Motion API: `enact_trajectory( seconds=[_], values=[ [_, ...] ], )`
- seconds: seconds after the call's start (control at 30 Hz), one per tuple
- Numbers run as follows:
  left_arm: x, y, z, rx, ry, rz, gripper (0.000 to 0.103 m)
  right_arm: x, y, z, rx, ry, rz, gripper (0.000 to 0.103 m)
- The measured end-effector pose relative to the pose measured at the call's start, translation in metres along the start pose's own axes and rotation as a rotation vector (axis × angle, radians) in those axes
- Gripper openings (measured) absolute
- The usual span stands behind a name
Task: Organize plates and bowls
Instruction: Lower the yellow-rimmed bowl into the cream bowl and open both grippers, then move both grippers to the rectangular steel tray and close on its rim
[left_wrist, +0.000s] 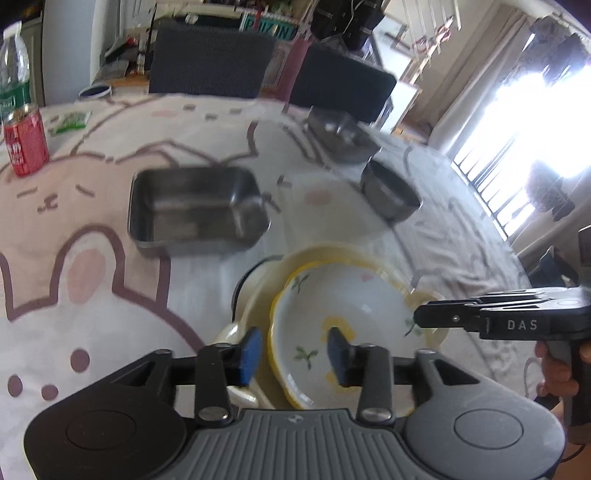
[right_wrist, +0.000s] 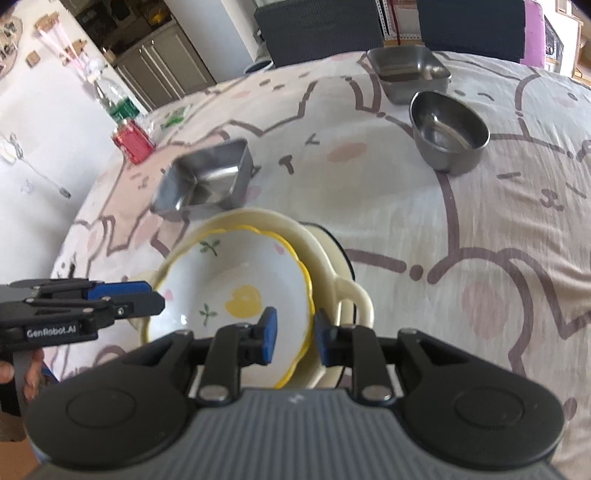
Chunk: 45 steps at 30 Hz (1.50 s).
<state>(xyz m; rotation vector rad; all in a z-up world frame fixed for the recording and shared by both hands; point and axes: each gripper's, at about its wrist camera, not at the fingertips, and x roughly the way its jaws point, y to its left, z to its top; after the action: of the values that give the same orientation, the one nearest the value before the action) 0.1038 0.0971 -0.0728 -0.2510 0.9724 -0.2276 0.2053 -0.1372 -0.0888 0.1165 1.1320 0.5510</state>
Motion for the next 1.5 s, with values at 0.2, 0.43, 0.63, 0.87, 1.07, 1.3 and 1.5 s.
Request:
enact_trajectory(
  seconds=[0.2, 0.43, 0.63, 0.87, 1.07, 1.3, 1.5],
  values=[
    [-0.019, -0.005, 0.016, 0.026, -0.104, 0.02, 0.076, -0.021, 0.009, 0.014, -0.02, -0.104, 0.033, 0.04],
    [-0.018, 0.011, 0.042, -0.006, -0.174, 0.095, 0.095, -0.023, 0.026, 0.039, -0.069, -0.245, 0.064, 0.083],
    [-0.003, 0.039, 0.065, -0.044, -0.221, 0.155, 0.102, 0.003, 0.033, 0.062, -0.069, -0.295, 0.048, 0.103],
    [0.025, 0.073, 0.086, -0.13, -0.182, 0.22, 0.103, 0.041, 0.021, 0.094, 0.048, -0.28, 0.028, 0.103],
    [0.045, 0.095, 0.095, -0.16, -0.112, 0.275, 0.102, 0.069, 0.006, 0.11, 0.107, -0.219, 0.015, 0.096],
    [0.058, 0.114, 0.1, -0.225, -0.06, 0.255, 0.066, 0.096, 0.001, 0.121, 0.135, -0.144, 0.101, 0.062],
    [0.069, 0.121, 0.099, -0.223, -0.023, 0.245, 0.052, 0.117, 0.017, 0.123, 0.072, -0.068, 0.133, 0.042]
  ],
)
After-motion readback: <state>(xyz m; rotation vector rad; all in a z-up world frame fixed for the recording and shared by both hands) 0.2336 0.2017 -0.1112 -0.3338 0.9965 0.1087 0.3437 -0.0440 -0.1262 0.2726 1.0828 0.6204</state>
